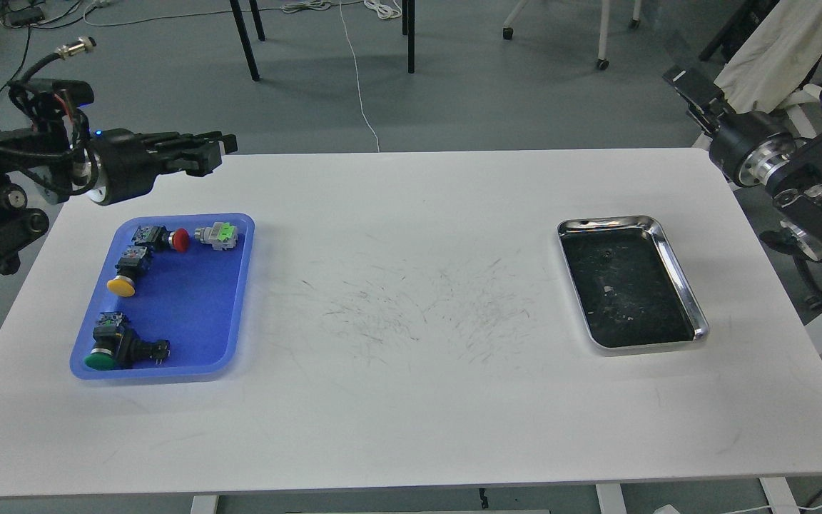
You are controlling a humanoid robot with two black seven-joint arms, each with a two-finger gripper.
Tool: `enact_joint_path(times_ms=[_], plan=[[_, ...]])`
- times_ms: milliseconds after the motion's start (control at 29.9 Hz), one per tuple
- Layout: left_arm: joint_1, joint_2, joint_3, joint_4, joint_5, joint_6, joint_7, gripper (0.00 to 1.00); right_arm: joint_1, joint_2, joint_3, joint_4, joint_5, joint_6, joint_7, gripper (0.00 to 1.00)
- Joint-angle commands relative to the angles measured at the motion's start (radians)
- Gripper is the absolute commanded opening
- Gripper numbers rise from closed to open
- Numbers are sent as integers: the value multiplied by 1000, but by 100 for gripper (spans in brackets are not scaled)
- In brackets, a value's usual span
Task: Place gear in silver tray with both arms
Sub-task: 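Carry the gear with the left gripper toward the table center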
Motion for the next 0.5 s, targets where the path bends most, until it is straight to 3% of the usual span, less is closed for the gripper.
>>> enact_joint_path(times_ms=[0, 468], plan=[[-43, -110, 10, 0, 18, -25, 0, 1, 5, -4, 9, -3, 0, -18, 0, 90], [-49, -548, 171, 131, 58, -16, 0, 0, 17, -15, 134, -9, 0, -52, 0, 90]])
